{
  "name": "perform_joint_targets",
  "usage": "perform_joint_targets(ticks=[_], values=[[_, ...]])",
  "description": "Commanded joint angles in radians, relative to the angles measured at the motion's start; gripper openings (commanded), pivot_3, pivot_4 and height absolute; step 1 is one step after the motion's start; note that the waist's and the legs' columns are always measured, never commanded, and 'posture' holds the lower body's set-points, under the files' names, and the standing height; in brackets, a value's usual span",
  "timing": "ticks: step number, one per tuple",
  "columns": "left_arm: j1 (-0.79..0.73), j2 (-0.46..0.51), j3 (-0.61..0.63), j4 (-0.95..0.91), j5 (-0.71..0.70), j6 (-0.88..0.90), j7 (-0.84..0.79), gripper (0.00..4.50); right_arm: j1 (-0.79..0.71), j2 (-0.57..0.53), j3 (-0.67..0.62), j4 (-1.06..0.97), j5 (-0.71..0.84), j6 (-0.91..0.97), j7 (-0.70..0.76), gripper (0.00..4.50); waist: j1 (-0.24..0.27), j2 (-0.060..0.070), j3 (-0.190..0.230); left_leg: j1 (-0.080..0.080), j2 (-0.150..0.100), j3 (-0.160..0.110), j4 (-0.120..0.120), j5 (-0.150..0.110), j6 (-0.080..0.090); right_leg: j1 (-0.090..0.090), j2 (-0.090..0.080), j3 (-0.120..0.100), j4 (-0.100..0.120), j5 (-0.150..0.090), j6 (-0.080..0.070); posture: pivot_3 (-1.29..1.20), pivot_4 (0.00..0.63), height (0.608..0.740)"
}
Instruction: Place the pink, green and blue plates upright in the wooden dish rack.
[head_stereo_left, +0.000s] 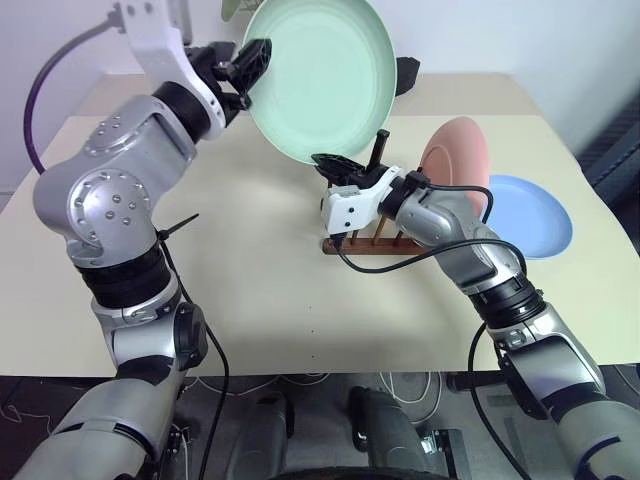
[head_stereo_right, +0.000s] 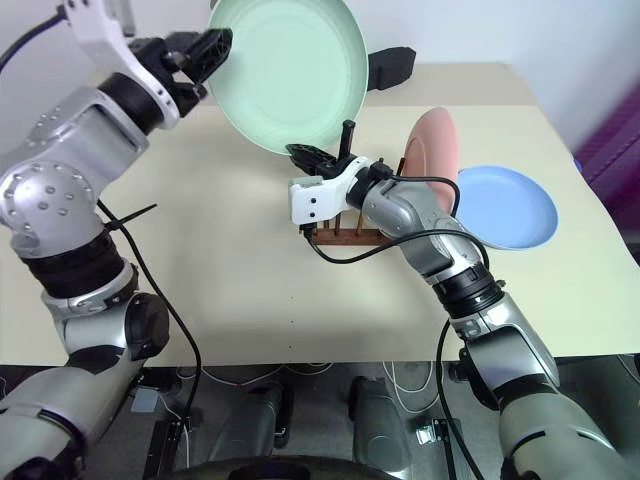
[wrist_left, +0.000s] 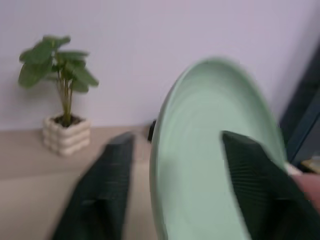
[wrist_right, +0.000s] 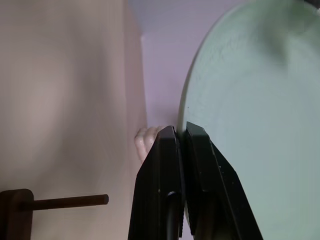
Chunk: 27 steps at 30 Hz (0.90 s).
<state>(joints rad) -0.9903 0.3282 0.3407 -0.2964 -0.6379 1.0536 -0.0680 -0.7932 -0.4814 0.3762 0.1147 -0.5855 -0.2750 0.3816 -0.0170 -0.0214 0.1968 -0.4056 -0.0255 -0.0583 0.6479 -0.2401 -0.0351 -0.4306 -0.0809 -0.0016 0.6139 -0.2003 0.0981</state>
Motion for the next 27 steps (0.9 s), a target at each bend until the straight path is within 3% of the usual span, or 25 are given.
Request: perform_joint_targets(ticks=[1, 10, 16, 22, 27], values=[[-0.021, 0.049, 0.075, 0.002, 0.002, -0.102, -0.015, 4.46, -0.008, -0.006, -0.037, -0.052, 0.004, -0.024, -0.019, 0.0, -0.002, 0.0, 0.0, 0.0, 0.0, 0.0, 0.0, 0.0, 0.0, 0.0, 0.0, 0.0, 0.0, 0.0, 0.0, 0.0, 0.15, 0.736], [0.082, 0.222, 0.127, 0.089, 0.092, -0.249, -0.048, 4.46, -0.036, -0.014, -0.089, -0.045, 0.071, -0.046, -0.015, 0.0, -0.001, 0.0, 0.0, 0.0, 0.0, 0.0, 0.0, 0.0, 0.0, 0.0, 0.0, 0.0, 0.0, 0.0, 0.0, 0.0, 0.15, 0.736], [0.268, 0.311, 0.135, 0.141, 0.144, -0.324, -0.125, 4.46, -0.076, 0.028, -0.216, -0.082, 0.367, 0.019, 0.086, 0.0, 0.001, 0.0, 0.0, 0.0, 0.0, 0.0, 0.0, 0.0, 0.0, 0.0, 0.0, 0.0, 0.0, 0.0, 0.0, 0.0, 0.15, 0.736], [0.527, 0.35, 0.008, 0.081, 0.203, -0.47, -0.327, 4.46, -0.085, 0.051, -0.354, -0.228, 0.762, 0.283, 0.237, 0.0, 0.002, 0.001, 0.0, 0.0, 0.001, 0.0, -0.001, 0.0, 0.0, 0.0, 0.0, 0.0, 0.001, 0.0, 0.0, 0.0, 0.15, 0.736], [0.657, 0.313, 0.025, 0.095, 0.156, -0.534, -0.425, 4.46, -0.004, 0.021, -0.444, -0.401, 1.015, 0.521, 0.282, 0.0, 0.005, 0.001, 0.0, 0.0, 0.003, 0.0, -0.001, 0.0, 0.001, 0.0, 0.0, 0.0, 0.0, 0.0, -0.001, 0.0, 0.15, 0.736]])
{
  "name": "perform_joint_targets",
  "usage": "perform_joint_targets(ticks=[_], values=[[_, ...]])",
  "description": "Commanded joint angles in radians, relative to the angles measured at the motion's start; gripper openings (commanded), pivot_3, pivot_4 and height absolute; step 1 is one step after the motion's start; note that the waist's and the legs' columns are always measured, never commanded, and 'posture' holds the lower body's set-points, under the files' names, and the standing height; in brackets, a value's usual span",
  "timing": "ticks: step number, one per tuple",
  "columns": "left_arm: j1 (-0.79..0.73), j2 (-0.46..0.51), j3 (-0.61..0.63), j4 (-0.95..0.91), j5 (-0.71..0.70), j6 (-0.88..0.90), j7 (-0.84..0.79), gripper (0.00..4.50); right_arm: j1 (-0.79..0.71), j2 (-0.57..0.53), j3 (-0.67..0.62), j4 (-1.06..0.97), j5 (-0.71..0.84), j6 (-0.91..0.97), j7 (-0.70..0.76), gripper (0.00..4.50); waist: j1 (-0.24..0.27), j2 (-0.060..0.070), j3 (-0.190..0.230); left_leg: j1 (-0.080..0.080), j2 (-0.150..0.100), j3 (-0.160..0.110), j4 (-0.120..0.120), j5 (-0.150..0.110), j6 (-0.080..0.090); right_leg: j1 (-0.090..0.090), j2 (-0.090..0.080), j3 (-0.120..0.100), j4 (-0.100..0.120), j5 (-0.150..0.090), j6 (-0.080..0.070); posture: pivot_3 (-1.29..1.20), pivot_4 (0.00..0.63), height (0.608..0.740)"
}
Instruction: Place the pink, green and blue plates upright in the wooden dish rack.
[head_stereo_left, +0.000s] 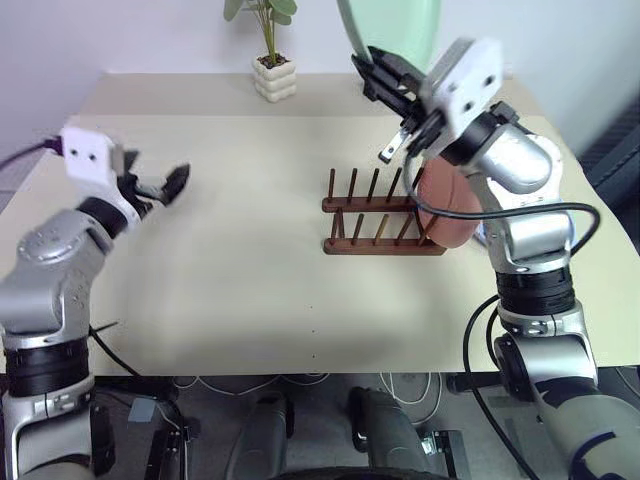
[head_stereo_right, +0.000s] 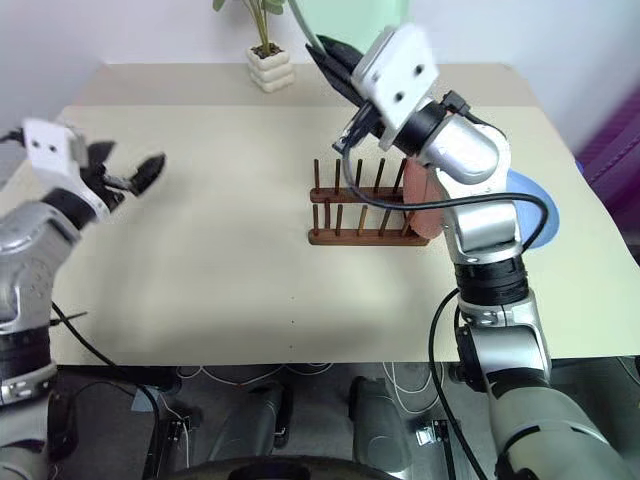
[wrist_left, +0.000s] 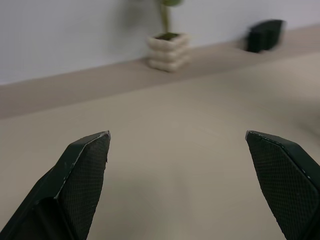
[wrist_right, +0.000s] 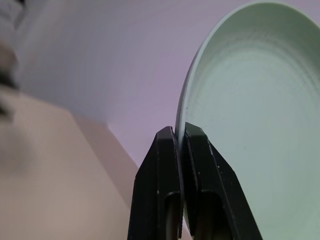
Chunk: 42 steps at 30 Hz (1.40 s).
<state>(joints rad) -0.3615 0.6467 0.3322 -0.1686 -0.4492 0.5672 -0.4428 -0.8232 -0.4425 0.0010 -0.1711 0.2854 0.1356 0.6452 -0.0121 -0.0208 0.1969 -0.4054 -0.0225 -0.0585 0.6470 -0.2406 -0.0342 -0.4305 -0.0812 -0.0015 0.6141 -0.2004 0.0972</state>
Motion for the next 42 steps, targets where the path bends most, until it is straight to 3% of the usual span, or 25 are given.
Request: perform_joint_targets(ticks=[1, 9, 11, 22, 42], values=[[0.056, -0.009, 0.032, -0.055, -0.056, -0.05, -0.085, 4.46, 0.05, -0.02, -0.085, -0.159, 0.211, 0.167, 0.017, 0.0, -0.001, 0.0, 0.0, 0.0, 0.0, 0.0, 0.0, 0.0, 0.0, 0.0, 0.0, 0.0, 0.0, 0.0, 0.0, 0.0, 0.15, 0.736], [0.228, 0.016, -0.154, -0.223, -0.059, -0.092, -0.307, 4.46, 0.198, -0.024, -0.224, -0.344, 0.643, 0.464, -0.076, 0.0, 0.001, 0.001, 0.0, 0.0, 0.002, 0.001, 0.0, 0.0, 0.001, 0.0, -0.001, 0.001, 0.0, -0.002, -0.003, 0.0, 0.15, 0.736], [0.233, 0.001, -0.184, -0.234, -0.062, -0.1, -0.318, 4.46, 0.224, -0.033, -0.244, -0.35, 0.689, 0.494, -0.097, 0.0, 0.001, 0.001, 0.0, 0.0, 0.002, 0.001, 0.0, -0.001, 0.001, 0.001, -0.001, 0.001, -0.001, -0.002, -0.004, 0.0, 0.15, 0.736], [0.208, -0.047, -0.291, -0.272, -0.077, -0.088, -0.354, 4.46, 0.31, -0.034, -0.281, -0.295, 0.81, 0.551, -0.184, 0.0, -0.001, 0.001, 0.0, 0.0, 0.001, 0.001, 0.001, -0.001, 0.002, 0.001, 0.001, 0.0, -0.001, -0.002, -0.004, 0.0, 0.15, 0.736], [0.22, -0.064, -0.291, -0.279, -0.07, -0.091, -0.323, 4.46, 0.334, -0.044, -0.304, -0.153, 0.91, 0.598, -0.195, 0.0, 0.0, 0.001, 0.0, 0.0, 0.001, 0.002, 0.001, -0.001, 0.002, 0.001, 0.001, 0.0, -0.001, -0.002, -0.004, 0.0, 0.15, 0.736]])
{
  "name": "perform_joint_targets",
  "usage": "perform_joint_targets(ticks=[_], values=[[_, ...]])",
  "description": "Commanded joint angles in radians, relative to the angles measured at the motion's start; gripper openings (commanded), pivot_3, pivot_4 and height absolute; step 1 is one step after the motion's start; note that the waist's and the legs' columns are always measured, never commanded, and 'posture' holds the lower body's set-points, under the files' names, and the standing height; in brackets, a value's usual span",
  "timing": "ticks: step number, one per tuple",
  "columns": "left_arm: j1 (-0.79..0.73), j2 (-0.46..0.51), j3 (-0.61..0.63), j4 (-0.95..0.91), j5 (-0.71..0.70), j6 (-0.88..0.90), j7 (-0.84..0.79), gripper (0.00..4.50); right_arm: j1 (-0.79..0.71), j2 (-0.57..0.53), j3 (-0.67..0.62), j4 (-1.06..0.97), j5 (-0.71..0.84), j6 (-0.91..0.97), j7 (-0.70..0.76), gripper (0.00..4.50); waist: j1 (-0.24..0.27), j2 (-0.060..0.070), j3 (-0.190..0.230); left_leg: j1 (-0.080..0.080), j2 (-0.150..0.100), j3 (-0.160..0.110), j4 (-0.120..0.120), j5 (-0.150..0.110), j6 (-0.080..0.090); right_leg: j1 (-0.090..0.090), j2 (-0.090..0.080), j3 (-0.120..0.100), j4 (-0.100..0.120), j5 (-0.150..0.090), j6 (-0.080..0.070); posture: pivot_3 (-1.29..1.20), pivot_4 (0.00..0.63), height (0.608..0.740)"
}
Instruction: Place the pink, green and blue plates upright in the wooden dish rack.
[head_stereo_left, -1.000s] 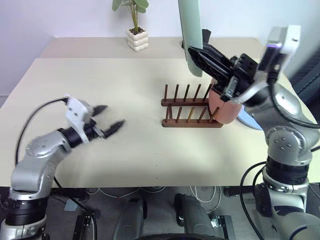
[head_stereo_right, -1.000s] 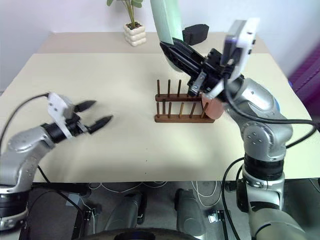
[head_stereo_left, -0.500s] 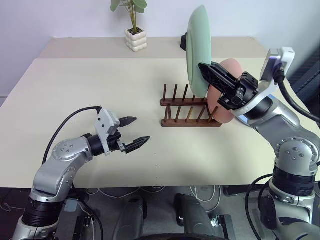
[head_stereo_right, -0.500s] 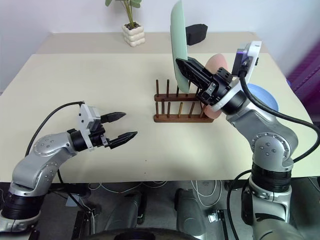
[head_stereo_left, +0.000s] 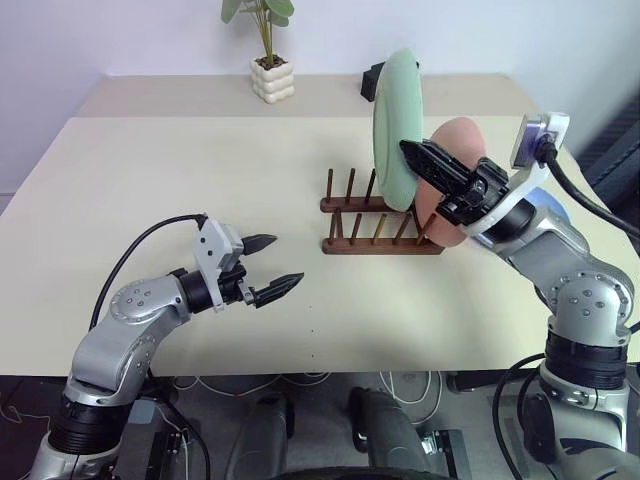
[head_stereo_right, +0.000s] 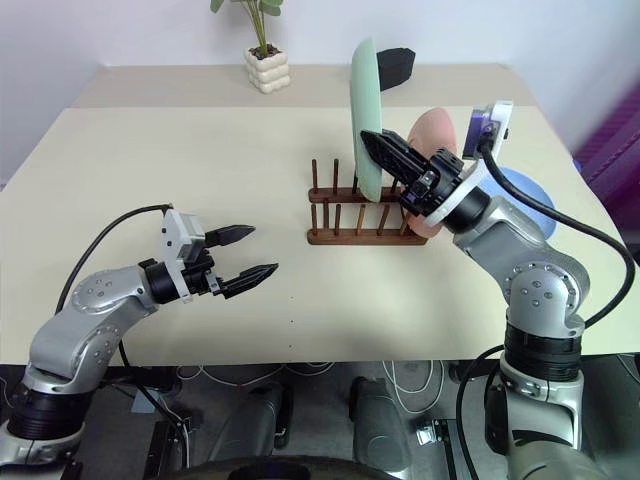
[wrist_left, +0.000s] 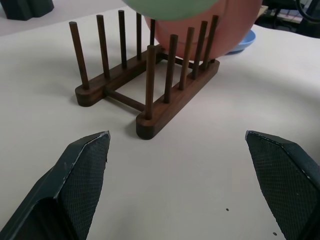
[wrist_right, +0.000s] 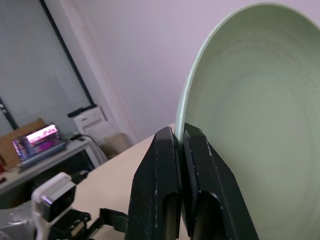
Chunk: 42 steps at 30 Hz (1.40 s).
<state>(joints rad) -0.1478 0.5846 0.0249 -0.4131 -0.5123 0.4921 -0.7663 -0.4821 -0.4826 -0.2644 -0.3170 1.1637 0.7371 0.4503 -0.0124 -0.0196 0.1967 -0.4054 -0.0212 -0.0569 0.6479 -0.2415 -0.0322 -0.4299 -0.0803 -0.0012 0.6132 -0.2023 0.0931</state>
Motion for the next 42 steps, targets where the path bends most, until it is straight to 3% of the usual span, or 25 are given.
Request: perform_joint_targets(ticks=[1, 27, 30, 37, 42], values=[[0.007, -0.001, 0.017, -0.033, -0.007, -0.018, 0.001, 4.46, -0.005, -0.007, -0.037, -0.005, 0.034, 0.003, 0.001, 0.0, 0.0, 0.0, 0.0, 0.0, 0.0, 0.0, 0.0, 0.0, 0.0, 0.0, 0.0, 0.0, 0.0, 0.0, 0.0, 0.0, 0.15, 0.736], [-0.003, -0.001, 0.017, 0.01, 0.014, -0.041, 0.007, 4.46, 0.038, 0.015, -0.032, 0.018, 0.028, 0.038, -0.017, 0.0, 0.0, 0.0, 0.0, 0.0, 0.0, 0.0, 0.0, 0.0, 0.0, 0.0, 0.0, 0.0, 0.0, 0.0, 0.0, 0.0, 0.15, 0.736], [0.002, -0.001, 0.018, 0.01, 0.014, -0.043, 0.008, 4.5, 0.038, 0.015, -0.031, 0.022, 0.025, 0.036, -0.014, 0.98, 0.0, 0.0, 0.0, 0.0, 0.0, 0.0, 0.0, 0.0, 0.0, 0.0, 0.0, 0.0, 0.0, 0.0, 0.0, 0.0, 0.15, 0.736], [0.004, 0.0, 0.021, 0.01, 0.011, -0.04, 0.009, 4.5, 0.034, 0.016, -0.03, 0.023, 0.007, 0.021, -0.008, 4.48, 0.0, 0.0, 0.0, 0.0, 0.0, 0.0, 0.0, 0.0, 0.0, 0.0, 0.0, 0.0, 0.0, 0.0, 0.0, 0.0, 0.15, 0.736], [0.006, 0.0, 0.021, 0.01, 0.01, -0.039, 0.009, 4.5, 0.032, 0.014, -0.035, 0.024, -0.012, 0.01, -0.007, 4.48, 0.0, 0.0, 0.0, 0.0, 0.0, 0.0, 0.0, 0.0, 0.0, 0.0, 0.0, 0.0, -0.001, 0.0, 0.0, 0.0, 0.15, 0.736]])
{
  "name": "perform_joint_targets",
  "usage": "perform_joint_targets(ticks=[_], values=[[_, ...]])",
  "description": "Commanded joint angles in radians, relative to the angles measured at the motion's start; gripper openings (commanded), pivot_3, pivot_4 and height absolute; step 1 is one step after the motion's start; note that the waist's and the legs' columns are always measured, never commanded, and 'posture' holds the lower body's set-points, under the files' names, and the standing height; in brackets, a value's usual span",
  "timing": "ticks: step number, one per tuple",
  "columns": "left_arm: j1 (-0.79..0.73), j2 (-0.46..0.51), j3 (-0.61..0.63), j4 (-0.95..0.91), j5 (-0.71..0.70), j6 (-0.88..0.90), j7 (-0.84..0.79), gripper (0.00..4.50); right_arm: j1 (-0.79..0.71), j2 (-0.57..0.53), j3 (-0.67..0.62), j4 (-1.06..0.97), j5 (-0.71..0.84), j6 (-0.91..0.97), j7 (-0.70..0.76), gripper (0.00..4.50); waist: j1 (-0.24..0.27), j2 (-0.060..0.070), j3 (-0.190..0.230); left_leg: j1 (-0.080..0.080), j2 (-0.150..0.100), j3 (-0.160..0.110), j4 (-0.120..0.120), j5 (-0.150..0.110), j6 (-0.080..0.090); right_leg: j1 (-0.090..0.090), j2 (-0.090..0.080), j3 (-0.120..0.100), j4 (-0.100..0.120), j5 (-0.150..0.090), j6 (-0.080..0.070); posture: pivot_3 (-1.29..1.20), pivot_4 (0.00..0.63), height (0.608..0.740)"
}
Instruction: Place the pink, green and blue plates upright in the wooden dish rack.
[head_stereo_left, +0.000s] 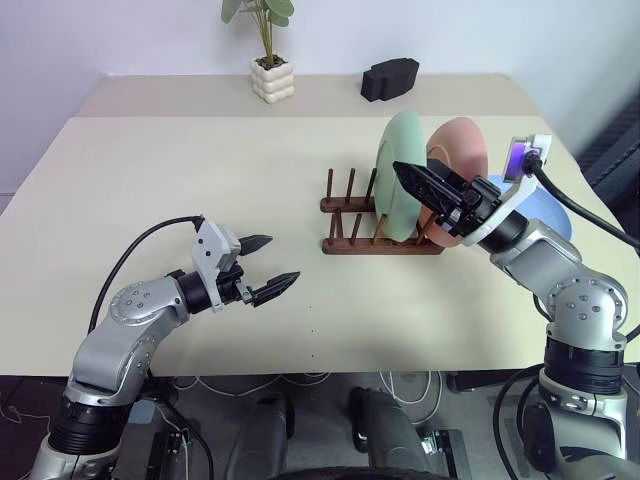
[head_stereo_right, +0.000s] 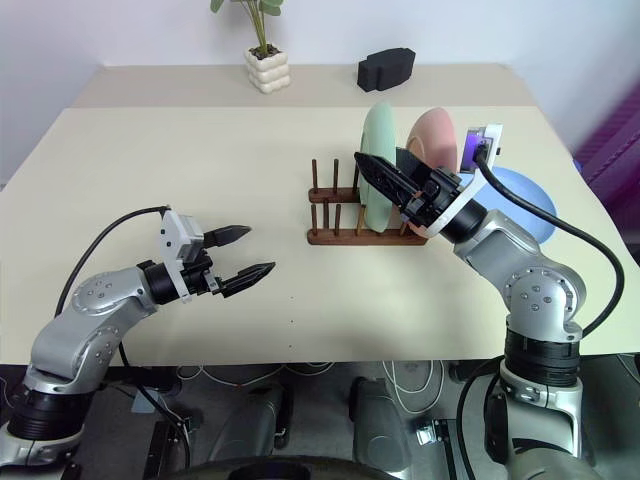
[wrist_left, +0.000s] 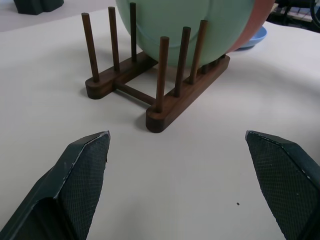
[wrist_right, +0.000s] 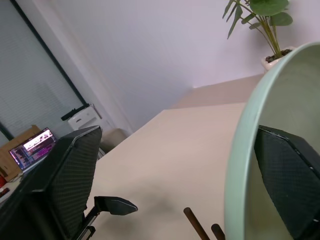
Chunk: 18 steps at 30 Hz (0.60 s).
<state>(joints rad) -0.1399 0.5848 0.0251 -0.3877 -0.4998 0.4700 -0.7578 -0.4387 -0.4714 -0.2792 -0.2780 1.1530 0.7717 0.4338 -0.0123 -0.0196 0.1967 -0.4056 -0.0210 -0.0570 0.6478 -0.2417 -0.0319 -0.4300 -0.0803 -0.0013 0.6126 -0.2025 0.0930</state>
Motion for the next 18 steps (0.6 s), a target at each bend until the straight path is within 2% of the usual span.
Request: perform_joint_targets(ticks=[1, 11, 18], values=[[-0.003, 0.0, 0.021, -0.015, -0.003, -0.016, 0.001, 4.5, -0.012, 0.001, -0.022, -0.014, -0.002, -0.026, 0.01, 4.48, 0.0, 0.0, 0.0, 0.0, 0.0, 0.0, 0.0, 0.0, 0.0, 0.0, 0.0, 0.0, 0.0, 0.0, 0.0, 0.0, 0.15, 0.736], [-0.003, -0.005, 0.018, -0.013, -0.008, -0.016, -0.003, 4.5, -0.057, -0.04, -0.01, -0.057, -0.047, -0.044, 0.023, 4.48, 0.0, 0.0, 0.0, 0.0, 0.0, 0.0, 0.0, 0.0, 0.0, 0.0, 0.0, 0.0, 0.0, 0.0, 0.0, 0.0, 0.15, 0.736], [-0.005, -0.011, 0.013, -0.011, -0.007, -0.016, -0.005, 4.5, -0.086, -0.083, 0.007, -0.075, -0.135, -0.076, 0.067, 4.48, 0.0, 0.0, 0.0, 0.0, 0.0, 0.0, 0.0, 0.0, 0.0, 0.0, 0.0, 0.0, 0.0, 0.0, 0.0, 0.0, 0.15, 0.736]])
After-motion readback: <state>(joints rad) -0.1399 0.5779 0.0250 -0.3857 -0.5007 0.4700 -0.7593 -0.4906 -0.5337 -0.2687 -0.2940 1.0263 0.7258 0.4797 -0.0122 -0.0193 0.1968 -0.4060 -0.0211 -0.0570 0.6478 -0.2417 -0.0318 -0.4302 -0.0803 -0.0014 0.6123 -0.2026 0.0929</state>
